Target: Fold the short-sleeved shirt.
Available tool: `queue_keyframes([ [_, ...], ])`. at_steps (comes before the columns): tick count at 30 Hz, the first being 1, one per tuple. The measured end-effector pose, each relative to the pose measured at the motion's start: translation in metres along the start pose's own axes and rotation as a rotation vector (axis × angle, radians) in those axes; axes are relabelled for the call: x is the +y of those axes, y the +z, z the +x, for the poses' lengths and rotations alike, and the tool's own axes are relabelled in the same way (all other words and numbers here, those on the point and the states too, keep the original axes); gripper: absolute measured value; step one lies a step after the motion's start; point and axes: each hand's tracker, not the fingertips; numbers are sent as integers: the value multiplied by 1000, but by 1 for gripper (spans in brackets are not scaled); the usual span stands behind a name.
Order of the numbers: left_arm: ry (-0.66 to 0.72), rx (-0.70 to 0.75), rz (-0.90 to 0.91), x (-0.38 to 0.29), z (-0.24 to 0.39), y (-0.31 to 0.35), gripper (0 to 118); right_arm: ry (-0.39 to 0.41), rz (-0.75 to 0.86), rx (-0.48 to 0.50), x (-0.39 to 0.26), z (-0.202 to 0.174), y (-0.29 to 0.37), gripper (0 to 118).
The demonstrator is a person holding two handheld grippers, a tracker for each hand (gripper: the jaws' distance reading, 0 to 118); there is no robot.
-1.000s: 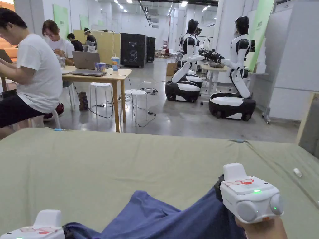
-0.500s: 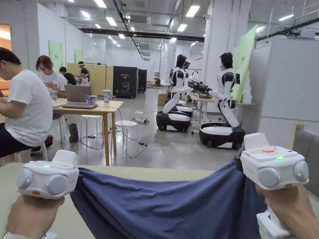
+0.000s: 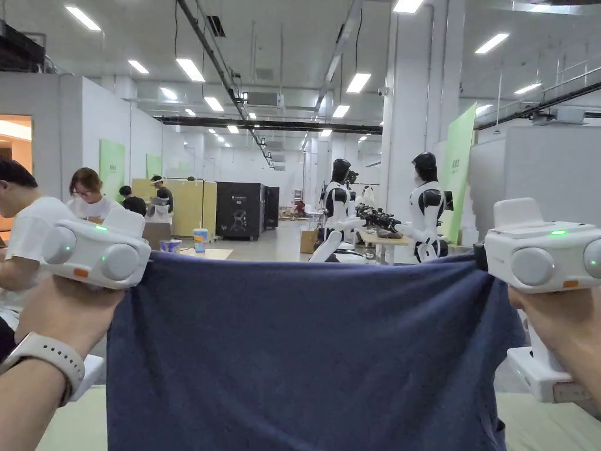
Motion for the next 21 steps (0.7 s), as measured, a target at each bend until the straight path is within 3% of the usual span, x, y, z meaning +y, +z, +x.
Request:
queue_keyframes([
  [8, -25, 57, 40, 22, -5, -13, 1, -4, 54, -9, 14, -13, -18, 2],
  [16, -9, 35, -106, -59, 9, -49, 1, -23, -51, -3, -70, -33, -29, 2],
  [21, -12, 10, -121, -89, 11, -38, 1, -50, -81, 8, -95, -30, -12, 2],
])
